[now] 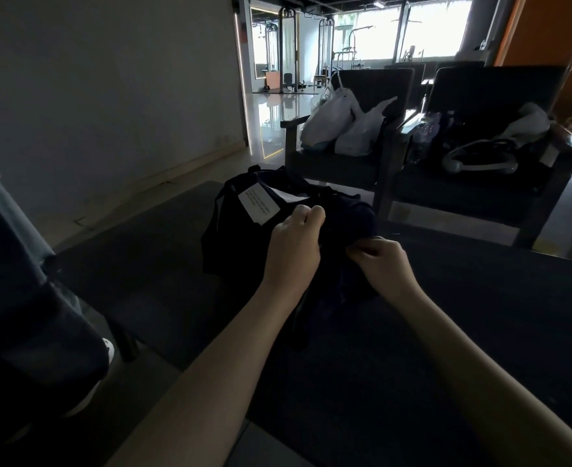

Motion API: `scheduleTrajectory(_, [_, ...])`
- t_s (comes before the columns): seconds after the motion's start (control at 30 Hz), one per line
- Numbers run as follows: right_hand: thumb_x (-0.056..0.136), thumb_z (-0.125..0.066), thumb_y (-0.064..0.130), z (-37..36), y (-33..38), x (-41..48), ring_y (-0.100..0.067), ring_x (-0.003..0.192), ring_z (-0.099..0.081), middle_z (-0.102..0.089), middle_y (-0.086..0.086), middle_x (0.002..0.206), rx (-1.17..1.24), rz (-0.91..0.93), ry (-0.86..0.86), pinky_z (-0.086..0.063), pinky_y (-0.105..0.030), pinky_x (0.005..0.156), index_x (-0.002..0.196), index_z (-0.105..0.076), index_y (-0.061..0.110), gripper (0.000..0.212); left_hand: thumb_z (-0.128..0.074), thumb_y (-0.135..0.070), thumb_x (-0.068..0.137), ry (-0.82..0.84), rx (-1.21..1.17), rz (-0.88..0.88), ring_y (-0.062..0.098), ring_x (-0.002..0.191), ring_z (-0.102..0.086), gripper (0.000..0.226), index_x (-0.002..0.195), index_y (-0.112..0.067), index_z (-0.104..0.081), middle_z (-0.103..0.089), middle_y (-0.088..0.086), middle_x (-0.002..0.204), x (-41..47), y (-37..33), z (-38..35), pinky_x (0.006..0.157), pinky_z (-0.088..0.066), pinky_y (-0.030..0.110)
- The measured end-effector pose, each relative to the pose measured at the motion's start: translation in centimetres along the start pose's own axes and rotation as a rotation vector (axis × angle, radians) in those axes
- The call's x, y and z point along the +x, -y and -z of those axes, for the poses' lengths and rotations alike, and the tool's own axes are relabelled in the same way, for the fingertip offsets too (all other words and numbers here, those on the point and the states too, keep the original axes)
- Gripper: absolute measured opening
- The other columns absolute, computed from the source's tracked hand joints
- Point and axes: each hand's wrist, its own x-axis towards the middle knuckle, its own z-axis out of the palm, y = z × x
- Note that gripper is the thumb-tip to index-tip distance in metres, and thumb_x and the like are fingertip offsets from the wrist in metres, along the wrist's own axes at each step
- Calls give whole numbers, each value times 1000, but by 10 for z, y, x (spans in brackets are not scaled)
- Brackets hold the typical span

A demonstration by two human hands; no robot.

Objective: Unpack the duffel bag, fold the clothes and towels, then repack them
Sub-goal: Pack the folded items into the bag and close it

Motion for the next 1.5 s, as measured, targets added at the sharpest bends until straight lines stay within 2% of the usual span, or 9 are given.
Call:
scheduleTrajectory(0.13, [84,-65,12,3,-3,-2,-15,85,-64,-69,2,85,38,-26,-9,-52,-33,80,83,-76,13,11,-62,-11,87,-81,231,25,24,106,-61,18,104,-16,-58,-67,1,99,4,3,-7,91,-44,47])
scheduleTrajectory(0.27, [83,-65,11,3,-6,-2,-15,88,-64,-69,3,88,63,-23,4,-53,-35,84,87,-76,12,12,-62,4,80,-72,141,54,26,82,-62,34,109,-11,-55,-56,13,114,10,2,-6,73,-51,43])
scheduleTrajectory(0.37, [83,-65,11,3,-7,-2,-16,86,-65,-69,4,86,90,-34,4,-54,-39,84,83,-76,14,11,-56,1,84,31,230,-36,32,93,-64,27,109,-7,-59,-61,14,113,10,-2,-9,84,-47,48])
scheduleTrajectory(0.47, [83,-66,13,4,-7,-1,-23,83,-68,-71,-2,81,143,-64,22,-55,-43,81,73,-73,21,15,-46,-28,96,257,189,-2,31,139,-32,40,133,-12,-48,-37,10,149,5,-3,-10,113,-20,49])
scheduleTrajectory(0.53, [83,-66,15,4,-5,1,-30,81,-68,-72,-10,79,171,-93,21,-55,-46,78,72,-73,18,14,-45,-46,94,400,255,-22,30,146,-9,62,145,-15,-31,-12,8,158,2,-1,-9,117,-6,50])
scheduleTrajectory(0.67, [85,-66,21,5,0,2,-32,75,-66,-69,-17,81,156,-88,54,-54,-46,70,76,-72,6,19,-54,-56,87,409,349,-44,34,146,-6,79,147,-13,-28,-6,9,159,1,-7,-14,117,-6,53])
scheduleTrajectory(0.9, [94,-52,26,9,1,1,-19,88,-64,-66,-2,93,138,-76,115,-51,-34,79,82,-72,11,27,-62,-36,88,196,325,-31,38,131,-43,41,120,-10,-63,-45,12,145,-1,-11,-34,107,-31,55])
scheduleTrajectory(1.2, [90,-46,1,10,-8,2,-14,90,-63,-67,2,93,179,-19,95,-52,-29,80,93,-69,16,28,-58,-26,92,128,-24,110,16,139,-31,26,116,-22,-68,-42,-2,147,4,-12,-32,114,-10,38])
scheduleTrajectory(1.5, [91,-55,6,9,-16,4,-3,85,-63,-68,9,90,140,71,71,-49,-14,75,96,-71,20,22,-75,-21,76,38,-231,194,11,106,-56,11,86,-22,-70,-58,-9,104,7,-16,-27,107,-28,41])
